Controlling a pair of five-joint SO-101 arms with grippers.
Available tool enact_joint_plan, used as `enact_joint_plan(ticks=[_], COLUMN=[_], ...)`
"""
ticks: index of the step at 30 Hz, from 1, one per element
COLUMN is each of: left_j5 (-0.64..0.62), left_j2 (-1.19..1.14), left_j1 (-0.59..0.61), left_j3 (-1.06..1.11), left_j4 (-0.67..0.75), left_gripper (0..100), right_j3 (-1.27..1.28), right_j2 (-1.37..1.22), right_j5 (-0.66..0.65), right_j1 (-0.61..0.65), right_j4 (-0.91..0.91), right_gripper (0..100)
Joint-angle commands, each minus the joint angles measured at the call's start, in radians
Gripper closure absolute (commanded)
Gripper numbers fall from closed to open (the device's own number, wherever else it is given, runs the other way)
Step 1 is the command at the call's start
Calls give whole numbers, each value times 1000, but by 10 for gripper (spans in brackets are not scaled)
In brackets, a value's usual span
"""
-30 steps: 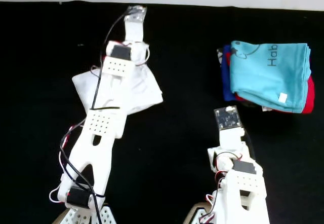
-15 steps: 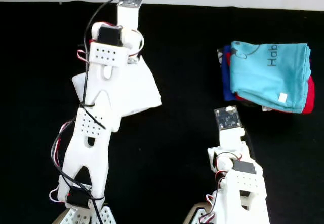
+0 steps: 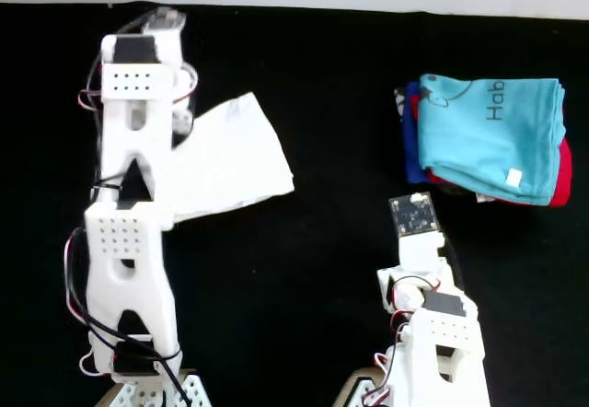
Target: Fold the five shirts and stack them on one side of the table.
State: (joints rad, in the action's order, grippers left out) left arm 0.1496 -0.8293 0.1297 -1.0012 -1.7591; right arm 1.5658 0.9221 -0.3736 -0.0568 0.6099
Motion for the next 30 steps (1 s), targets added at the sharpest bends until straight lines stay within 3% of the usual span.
enact_joint_plan(ticks=[1, 9, 17, 20, 25, 30], left_j5=[2, -2, -5, -5, -5, -5], left_j2=[84, 82, 303, 430, 615, 809], left_j1=[15, 58, 73, 77, 67, 35], left_j3=[217, 351, 302, 326, 653, 1194], left_j4=[149, 319, 72, 2, 40, 376], left_gripper=[990, 990, 990, 990, 990, 989], right_j3=[19, 21, 16, -82, -487, -750], right_j2=[1, 1, 1, 2, -7, -28], right_j5=[-8, -8, -8, -9, -8, 37], right_j1=[-5, -5, -4, 19, 151, 269], right_j4=[-18, -18, -12, 111, 452, 518], right_gripper=[992, 992, 992, 992, 992, 992])
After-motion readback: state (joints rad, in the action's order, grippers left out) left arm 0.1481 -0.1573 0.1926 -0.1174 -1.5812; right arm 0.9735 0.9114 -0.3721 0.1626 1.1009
